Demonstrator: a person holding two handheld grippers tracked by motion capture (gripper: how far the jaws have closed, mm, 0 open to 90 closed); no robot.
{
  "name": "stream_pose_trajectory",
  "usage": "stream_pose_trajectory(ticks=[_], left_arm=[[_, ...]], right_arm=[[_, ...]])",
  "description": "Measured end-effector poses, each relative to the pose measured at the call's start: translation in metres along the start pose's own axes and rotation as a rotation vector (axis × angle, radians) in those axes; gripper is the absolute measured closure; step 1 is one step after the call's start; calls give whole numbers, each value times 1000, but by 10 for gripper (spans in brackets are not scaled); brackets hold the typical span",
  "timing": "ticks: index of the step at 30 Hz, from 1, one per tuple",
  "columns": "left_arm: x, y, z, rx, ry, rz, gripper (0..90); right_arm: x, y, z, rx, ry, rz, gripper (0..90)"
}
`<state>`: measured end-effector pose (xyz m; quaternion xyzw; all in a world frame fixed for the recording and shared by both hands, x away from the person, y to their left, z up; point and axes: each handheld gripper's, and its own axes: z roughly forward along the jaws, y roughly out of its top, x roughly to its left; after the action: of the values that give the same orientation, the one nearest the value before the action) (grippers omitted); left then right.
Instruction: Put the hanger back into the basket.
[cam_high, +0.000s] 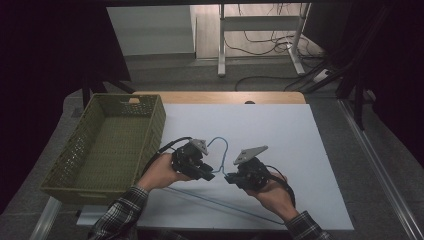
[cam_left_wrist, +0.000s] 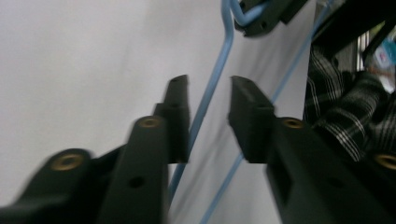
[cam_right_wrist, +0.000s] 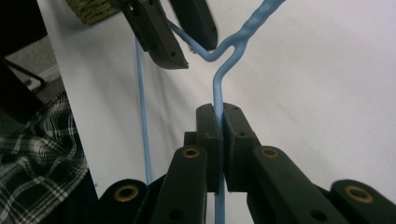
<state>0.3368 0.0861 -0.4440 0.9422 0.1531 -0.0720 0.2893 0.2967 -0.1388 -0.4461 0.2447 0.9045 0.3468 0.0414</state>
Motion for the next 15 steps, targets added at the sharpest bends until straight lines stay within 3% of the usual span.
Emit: stream_pose_trajectory(ticks=[2, 6, 8, 9, 11, 15], left_arm=[[-1, 1, 0, 15, 12, 4, 794], [-6, 2, 1, 27, 14, 22, 862], [-11, 4, 1, 37, 35, 31, 872], [-14, 5, -3, 21, 61, 25, 872], [-19, 4, -10, -34, 52, -9, 875], [-24, 5, -23, -80, 79, -28, 877]], right_arm=[[0, 0, -1, 5, -1, -19, 867], [0, 1, 0, 21, -10, -34, 864], [-1, 1, 0, 36, -14, -49, 860], [-1, 1, 0, 39, -16, -52, 858], [-4, 2, -4, 14, -20, -42, 819], [-9, 4, -18, -40, -62, -29, 632]])
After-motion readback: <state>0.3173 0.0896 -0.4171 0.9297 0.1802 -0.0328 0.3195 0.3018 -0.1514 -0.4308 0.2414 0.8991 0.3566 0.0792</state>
